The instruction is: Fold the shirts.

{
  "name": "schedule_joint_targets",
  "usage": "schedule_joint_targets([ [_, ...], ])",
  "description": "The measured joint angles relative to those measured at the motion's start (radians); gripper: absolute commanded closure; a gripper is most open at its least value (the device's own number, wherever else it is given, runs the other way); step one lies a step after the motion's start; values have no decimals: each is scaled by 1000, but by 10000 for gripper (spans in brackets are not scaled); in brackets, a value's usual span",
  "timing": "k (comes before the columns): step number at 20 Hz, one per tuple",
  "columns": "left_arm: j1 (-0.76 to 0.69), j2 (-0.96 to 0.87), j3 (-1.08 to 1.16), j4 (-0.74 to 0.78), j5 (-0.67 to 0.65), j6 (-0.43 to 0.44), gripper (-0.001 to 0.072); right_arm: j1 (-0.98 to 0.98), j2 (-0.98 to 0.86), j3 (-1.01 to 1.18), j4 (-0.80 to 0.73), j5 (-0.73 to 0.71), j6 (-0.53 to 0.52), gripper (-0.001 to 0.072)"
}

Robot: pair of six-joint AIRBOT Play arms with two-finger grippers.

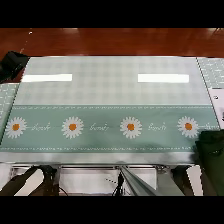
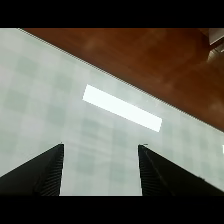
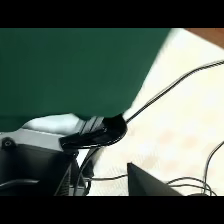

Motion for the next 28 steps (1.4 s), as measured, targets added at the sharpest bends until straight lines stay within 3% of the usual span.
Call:
schedule_joint_targets([
  [2,-1,0,0,0,-11,0,174,0,1,11,112,-53,-24,268],
  [3,-2,0,0,1,-27,0,112,0,2,29,201,-90,-39,270],
  [5,-15,1,2,2,-69,14,98,5,2,81,456,-191,-77,383],
  [8,-102,6,9,13,-127,84,98,113,-18,184,849,-301,-164,380],
  [10,-217,6,34,82,-146,92,99,277,-43,245,974,-348,-211,374],
  [11,-284,5,53,155,-156,48,98,374,-59,263,988,-368,-223,266],
  [12,-361,2,78,261,-173,-24,97,485,-78,278,978,-396,-227,150],
  [13,-432,-3,105,373,-201,-100,22,600,-99,289,936,-424,-220,111],
  [15,-567,-23,165,602,-280,-246,-13,815,-150,301,789,-480,-157,111],
  [18,-684,-63,234,792,-372,-362,-13,1075,-242,311,547,-528,-47,111],
  [21,-730,-117,266,879,-467,-414,-13,1249,-335,313,364,-520,21,103],
  [24,-747,-154,278,916,-536,-435,-13,1326,-399,315,278,-471,52,103],
  [28,-754,-172,284,937,-501,-446,-13,1361,-431,315,238,-430,66,104],
])
